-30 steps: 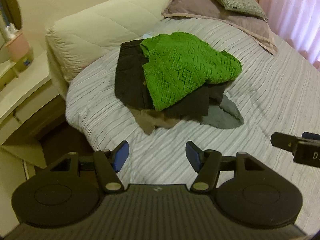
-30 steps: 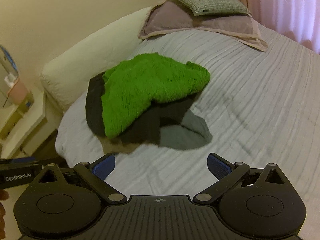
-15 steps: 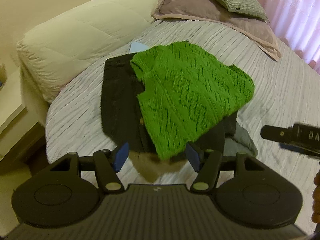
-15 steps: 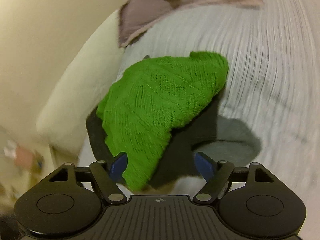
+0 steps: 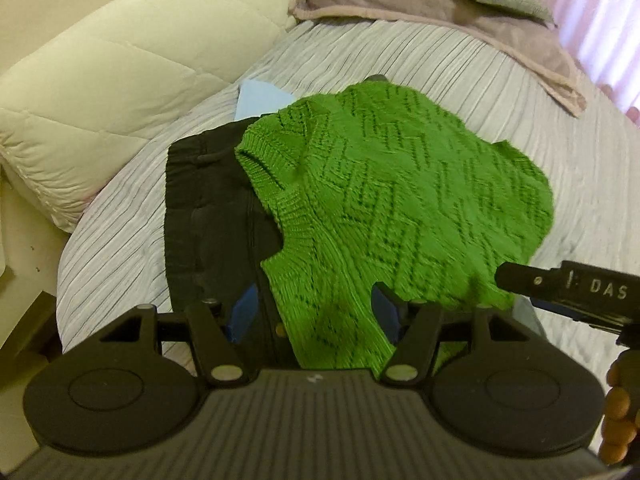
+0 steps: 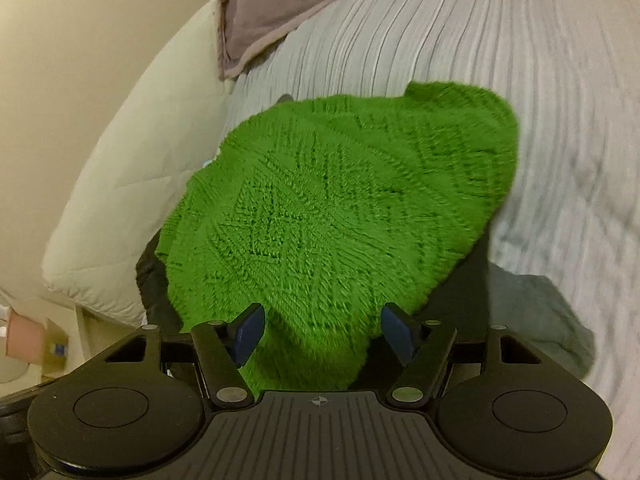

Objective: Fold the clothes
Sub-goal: 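Approach the green knit vest and grasp it with the right gripper, then lift the green vest off the pile and drop it on open bedspread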

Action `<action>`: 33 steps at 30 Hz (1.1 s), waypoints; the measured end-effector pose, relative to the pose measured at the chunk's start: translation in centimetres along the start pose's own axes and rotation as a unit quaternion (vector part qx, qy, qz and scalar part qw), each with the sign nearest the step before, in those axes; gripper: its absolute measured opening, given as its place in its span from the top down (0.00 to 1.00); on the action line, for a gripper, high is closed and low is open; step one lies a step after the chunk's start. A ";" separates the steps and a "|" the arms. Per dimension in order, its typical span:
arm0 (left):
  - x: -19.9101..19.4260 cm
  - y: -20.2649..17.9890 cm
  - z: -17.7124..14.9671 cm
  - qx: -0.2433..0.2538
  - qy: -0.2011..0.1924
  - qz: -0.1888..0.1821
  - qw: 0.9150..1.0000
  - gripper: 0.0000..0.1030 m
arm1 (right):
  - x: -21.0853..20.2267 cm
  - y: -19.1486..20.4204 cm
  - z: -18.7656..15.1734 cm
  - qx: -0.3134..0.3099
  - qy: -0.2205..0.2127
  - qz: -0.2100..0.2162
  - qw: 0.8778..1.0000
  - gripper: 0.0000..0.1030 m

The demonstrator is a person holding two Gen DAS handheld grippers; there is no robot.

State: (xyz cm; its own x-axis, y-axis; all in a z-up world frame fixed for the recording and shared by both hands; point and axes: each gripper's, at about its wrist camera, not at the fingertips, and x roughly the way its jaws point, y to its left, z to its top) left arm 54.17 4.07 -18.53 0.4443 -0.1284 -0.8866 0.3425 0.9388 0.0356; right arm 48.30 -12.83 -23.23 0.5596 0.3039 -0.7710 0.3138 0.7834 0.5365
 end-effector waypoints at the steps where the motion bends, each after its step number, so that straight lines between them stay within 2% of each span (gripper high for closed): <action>1: 0.7 0.1 0.3 0.000 0.003 0.002 1.000 0.43 | 0.9 0.1 0.0 -0.011 0.004 -0.007 1.000 0.34; 3: 1.7 0.2 0.8 0.001 0.009 0.006 1.000 0.43 | 2.0 0.5 -0.2 -0.041 0.013 -0.011 0.999 0.34; 6: 2.7 0.4 1.3 0.001 0.015 0.011 1.000 0.43 | 3.2 1.0 -0.6 -0.086 0.020 -0.016 0.996 0.68; 7: 2.9 0.4 1.4 0.001 0.016 0.013 1.000 0.43 | 3.2 1.2 -0.7 -0.100 0.019 -0.017 0.995 0.84; 9: 3.1 0.3 1.6 0.002 0.018 0.015 1.000 0.43 | 2.4 1.4 -0.5 -0.112 0.009 -0.008 0.994 0.90; 12: 2.7 0.1 1.9 0.003 0.016 0.013 1.000 0.43 | 0.1 1.0 -0.2 -0.088 -0.014 0.024 0.996 0.92; 16: 0.7 -0.3 2.2 -0.001 -0.004 0.002 1.000 0.43 | -4.6 0.7 0.3 -0.043 -0.074 0.099 0.991 0.93; 20: -2.4 -0.4 2.8 -0.015 -0.036 -0.009 0.999 0.43 | -10.0 1.0 1.5 -0.010 -0.155 0.148 0.977 0.93; 24: -6.5 -0.9 3.1 -0.019 -0.077 -0.025 0.997 0.43 | -16.3 1.1 1.8 -0.014 -0.232 0.172 0.957 0.93; 29: -11.0 -3.4 2.5 0.007 -0.112 -0.062 0.992 0.43 | -26.0 -1.1 -0.4 -0.002 -0.313 0.159 0.936 0.93; 33: -13.6 -7.5 0.6 0.046 -0.119 -0.102 0.987 0.43 | -33.5 -4.4 -4.7 0.010 -0.369 0.107 0.923 0.93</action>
State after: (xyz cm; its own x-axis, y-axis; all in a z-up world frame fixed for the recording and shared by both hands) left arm 46.02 -1.41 -6.44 0.5359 -0.3938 -0.7468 0.5133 0.8543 -0.0821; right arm 24.54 -23.87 -1.38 0.9785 -0.0076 -0.2062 0.1452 0.7354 0.6619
